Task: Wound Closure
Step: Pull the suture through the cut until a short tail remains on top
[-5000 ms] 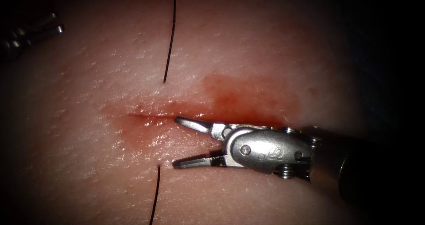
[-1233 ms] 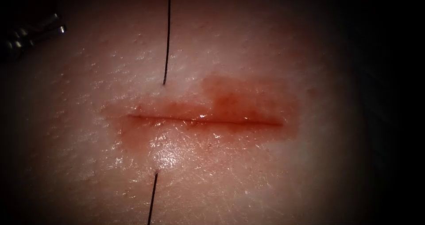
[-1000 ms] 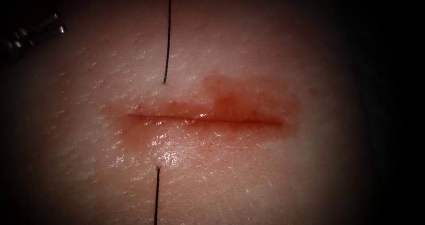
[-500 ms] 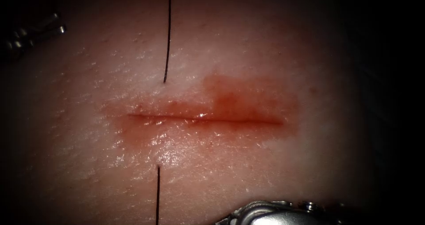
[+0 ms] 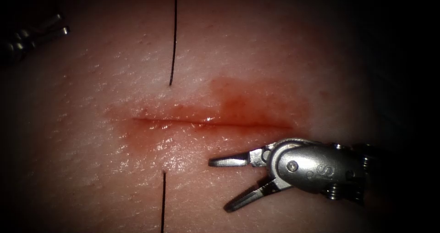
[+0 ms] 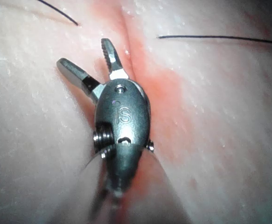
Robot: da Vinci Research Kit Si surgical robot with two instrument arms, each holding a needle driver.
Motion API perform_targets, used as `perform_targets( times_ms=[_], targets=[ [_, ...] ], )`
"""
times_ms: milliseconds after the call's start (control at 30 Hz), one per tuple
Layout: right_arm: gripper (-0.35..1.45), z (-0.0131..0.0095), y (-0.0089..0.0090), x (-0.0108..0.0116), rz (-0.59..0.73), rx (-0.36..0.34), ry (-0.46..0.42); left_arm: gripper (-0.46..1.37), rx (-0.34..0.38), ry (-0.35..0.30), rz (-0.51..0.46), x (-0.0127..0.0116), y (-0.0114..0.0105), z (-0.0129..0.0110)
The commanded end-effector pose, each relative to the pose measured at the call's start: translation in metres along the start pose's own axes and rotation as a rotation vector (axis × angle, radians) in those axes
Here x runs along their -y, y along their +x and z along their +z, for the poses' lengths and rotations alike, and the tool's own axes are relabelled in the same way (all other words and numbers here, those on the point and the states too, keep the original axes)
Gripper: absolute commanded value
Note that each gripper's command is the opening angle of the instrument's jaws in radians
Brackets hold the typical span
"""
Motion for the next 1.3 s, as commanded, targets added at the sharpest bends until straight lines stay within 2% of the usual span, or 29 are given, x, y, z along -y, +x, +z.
perform_targets(
  times_ms=[33,267,467,633,1100,1300],
  targets=[
    [1.29,0.0001,-0.0002,-0.0001,-0.001,0.003,-0.002,-0.35,0.0,-0.005,0.0,0.0,0.0,0.0],
    [1.38,0.0016,-0.0015,0.0001,-0.026,0.014,-0.024,-0.35,0.0,-0.006,0.0,0.0,0.0,-0.0001],
    [1.4,0.0034,-0.0016,0.0005,-0.032,0.015,-0.031,-0.35,0.0,-0.006,0.0,0.0,0.0,-0.0001],
    [1.4,0.0051,-0.0019,0.0013,-0.047,0.035,-0.001,-0.35,-0.001,-0.006,0.0,0.0,0.0,-0.0001],
    [1.39,0.0096,-0.0024,0.0021,-0.067,0.024,0.017,-0.35,-0.001,-0.007,0.0,0.0001,0.0,-0.0002],
    [1.37,0.0105,-0.0027,0.0025,-0.074,0.021,0.021,-0.35,-0.001,-0.007,0.0,0.0001,0.0001,-0.0002]
  ],
)
